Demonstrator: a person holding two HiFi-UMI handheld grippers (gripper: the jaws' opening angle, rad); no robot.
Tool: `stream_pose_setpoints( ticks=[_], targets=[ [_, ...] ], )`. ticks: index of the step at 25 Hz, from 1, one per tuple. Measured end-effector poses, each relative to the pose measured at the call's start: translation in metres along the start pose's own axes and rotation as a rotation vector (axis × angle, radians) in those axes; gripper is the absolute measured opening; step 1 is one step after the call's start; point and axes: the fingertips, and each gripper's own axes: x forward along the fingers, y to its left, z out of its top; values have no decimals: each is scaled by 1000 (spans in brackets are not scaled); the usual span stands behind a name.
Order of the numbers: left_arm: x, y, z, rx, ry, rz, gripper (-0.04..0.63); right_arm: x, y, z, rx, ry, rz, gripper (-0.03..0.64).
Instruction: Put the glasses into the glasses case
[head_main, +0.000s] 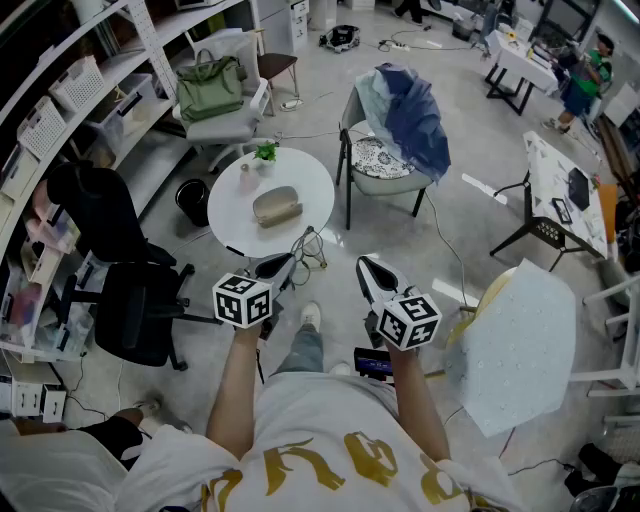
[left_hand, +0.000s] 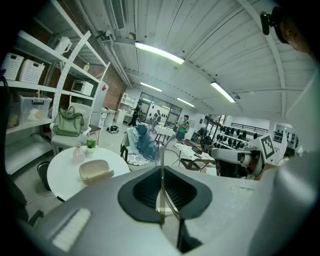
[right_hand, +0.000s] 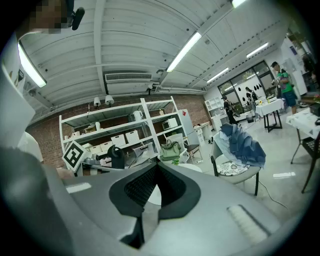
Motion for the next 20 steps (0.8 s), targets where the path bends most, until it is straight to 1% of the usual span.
stream_pose_setpoints(
  ticks=[5,9,11,13,16,20],
  targets=[
    [-8,-2,1,-10,-3,6,18,3,9,1,2,3,23,26],
    [-23,2,-4,-29,-17,36,18,8,19,-3,6,13,58,26],
    [-32,6,-5,-37,-22,51,18,13,25,-5,28,14,77,26],
    [-42,15,-7,-41,-15,67,18,21,31,-6,54,14,90,26],
    [-50,37,-6,-51,-9,87,18,37,37,-6,41,24,91,26],
    [-49,64,3,-35,-9,69,18,62,40,0,38,18,69,26]
  ],
)
